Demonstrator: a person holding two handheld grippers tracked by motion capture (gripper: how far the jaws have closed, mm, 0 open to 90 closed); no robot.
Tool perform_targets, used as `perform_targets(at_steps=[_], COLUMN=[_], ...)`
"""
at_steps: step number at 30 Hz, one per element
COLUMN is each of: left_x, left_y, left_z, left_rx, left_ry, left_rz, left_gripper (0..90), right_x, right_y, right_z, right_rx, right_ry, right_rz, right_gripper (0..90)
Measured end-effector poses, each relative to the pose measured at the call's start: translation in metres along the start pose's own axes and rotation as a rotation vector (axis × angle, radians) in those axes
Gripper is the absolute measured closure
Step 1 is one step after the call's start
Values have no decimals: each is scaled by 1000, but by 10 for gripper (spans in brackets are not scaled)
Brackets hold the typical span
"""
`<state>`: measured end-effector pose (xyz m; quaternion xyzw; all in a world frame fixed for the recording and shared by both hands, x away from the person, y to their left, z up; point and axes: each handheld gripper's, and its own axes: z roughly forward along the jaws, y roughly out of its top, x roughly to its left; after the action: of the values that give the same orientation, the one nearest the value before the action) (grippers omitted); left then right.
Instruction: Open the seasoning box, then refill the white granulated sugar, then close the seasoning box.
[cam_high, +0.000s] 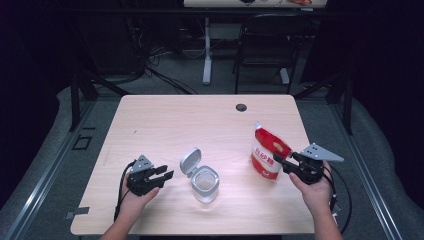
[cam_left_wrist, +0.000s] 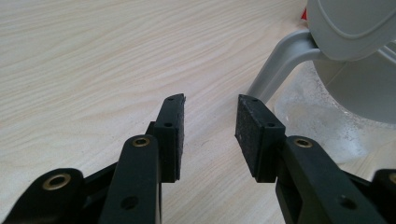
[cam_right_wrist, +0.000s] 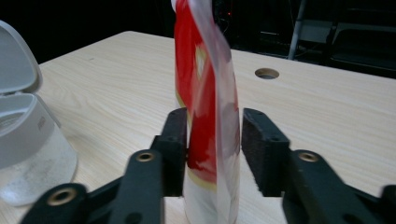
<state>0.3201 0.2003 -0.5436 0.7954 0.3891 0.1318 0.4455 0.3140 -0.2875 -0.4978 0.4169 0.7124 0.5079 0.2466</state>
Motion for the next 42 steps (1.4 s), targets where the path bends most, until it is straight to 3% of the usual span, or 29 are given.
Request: perform_targets(at_steps=[3,12,14,15,26,32,39,42], left_x=[0,0,0,0,0,0,0,0], left_y=[0,-1,-1,-1,0,0,0,0], left_z=[0,-1,-2,-2,-2,-1,1,0], left_rx=[1,0,1,0,-3,-4,2,-2], left_ry=[0,3,3,1,4,4,-2,-2], left_rz=[2,-2,1,1,4,-2,0,4], left_gripper=[627,625,625,625,624,623,623,623], right_x=[0,3,3,5,11,6,10,10], right_y=[-7,-26,-31,-32,-37,-45,-48,-49], right_z=[5,19,22,24,31,31,37,38], right_rx=[33,49,66,89,89,87,113,112], right_ry=[-14,-29,-27,-31,-61,-42,-67,-69], right_rz=[-13,1,8,-13,-44,4,-48,-41], right_gripper=[525,465,463,466,439,450,439,439])
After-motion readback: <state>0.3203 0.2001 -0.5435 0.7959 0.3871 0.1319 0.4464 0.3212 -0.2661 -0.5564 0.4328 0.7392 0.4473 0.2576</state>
